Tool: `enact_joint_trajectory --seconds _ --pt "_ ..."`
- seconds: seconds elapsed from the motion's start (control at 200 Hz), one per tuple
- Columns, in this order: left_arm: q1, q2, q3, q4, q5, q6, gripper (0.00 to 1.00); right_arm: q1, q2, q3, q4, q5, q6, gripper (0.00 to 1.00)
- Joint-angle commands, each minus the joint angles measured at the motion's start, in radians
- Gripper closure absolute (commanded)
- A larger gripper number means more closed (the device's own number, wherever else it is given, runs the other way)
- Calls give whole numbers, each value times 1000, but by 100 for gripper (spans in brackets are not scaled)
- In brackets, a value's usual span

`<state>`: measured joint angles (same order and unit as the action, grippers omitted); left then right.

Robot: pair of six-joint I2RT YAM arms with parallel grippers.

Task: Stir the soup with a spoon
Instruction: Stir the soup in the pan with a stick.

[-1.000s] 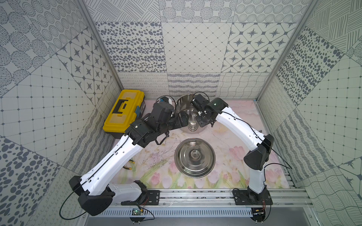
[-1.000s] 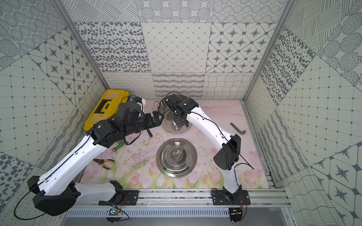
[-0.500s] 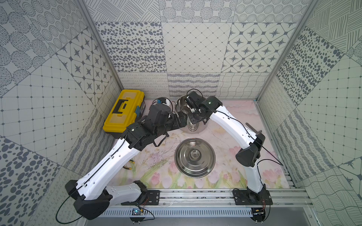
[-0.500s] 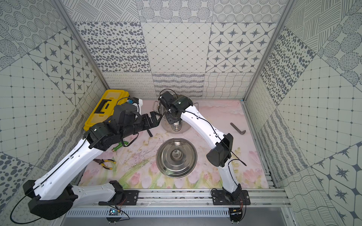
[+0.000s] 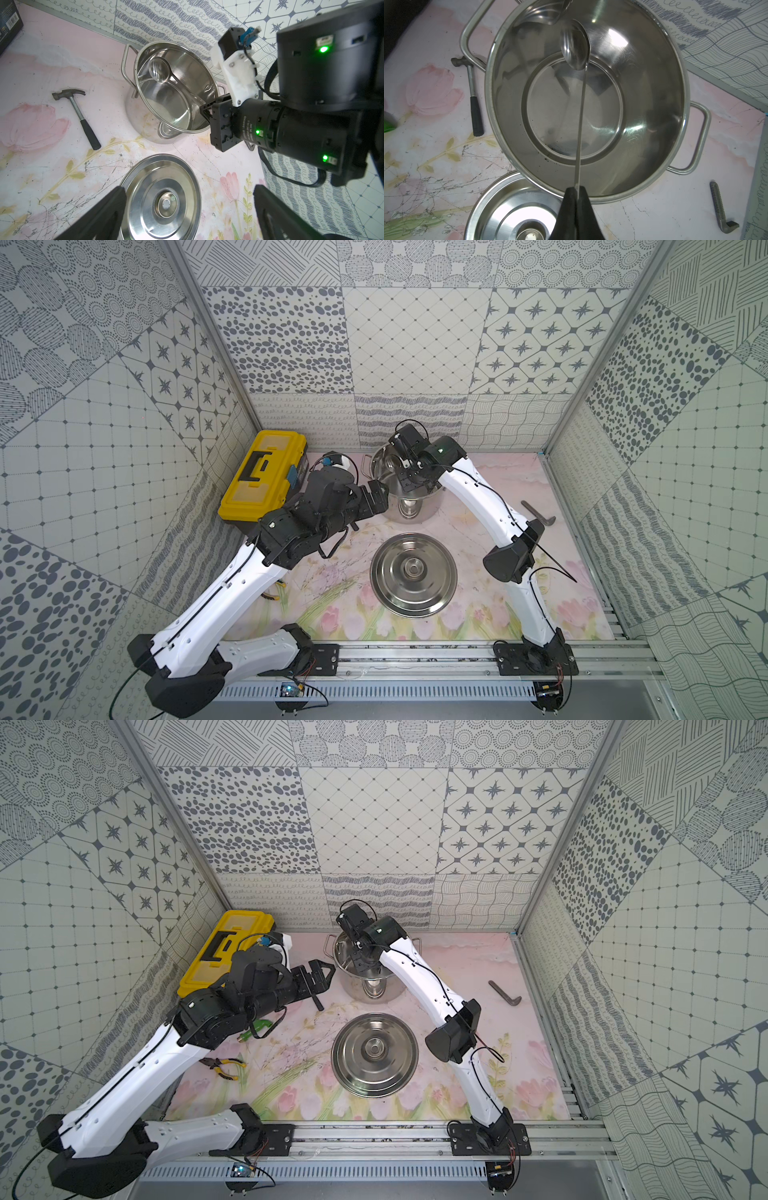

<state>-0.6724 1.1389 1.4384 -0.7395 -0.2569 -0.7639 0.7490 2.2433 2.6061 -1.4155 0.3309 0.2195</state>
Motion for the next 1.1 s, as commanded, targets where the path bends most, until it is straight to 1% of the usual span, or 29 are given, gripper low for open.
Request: enact_joint_trajectory --seconds 0.0,0.26,0.565,0.76,0.935,1.091 --pt "3 3 2 14 -27 -5 1 -28 -4 7 3 37 -22 100" --pt "9 24 8 31 -13 -5 1 -79 -34 -45 3 54 -55 100" --pt "10 33 6 49 -5 -9 0 -83 -141 -203 8 77 -89 100" --pt "10 40 6 58 8 -26 1 -68 -212 -303 16 52 -83 100" --pt "10 44 7 68 14 -28 1 -29 -273 -410 32 29 -75 100" --pt "9 47 8 85 25 -17 0 7 -303 -455 45 -8 -52 100"
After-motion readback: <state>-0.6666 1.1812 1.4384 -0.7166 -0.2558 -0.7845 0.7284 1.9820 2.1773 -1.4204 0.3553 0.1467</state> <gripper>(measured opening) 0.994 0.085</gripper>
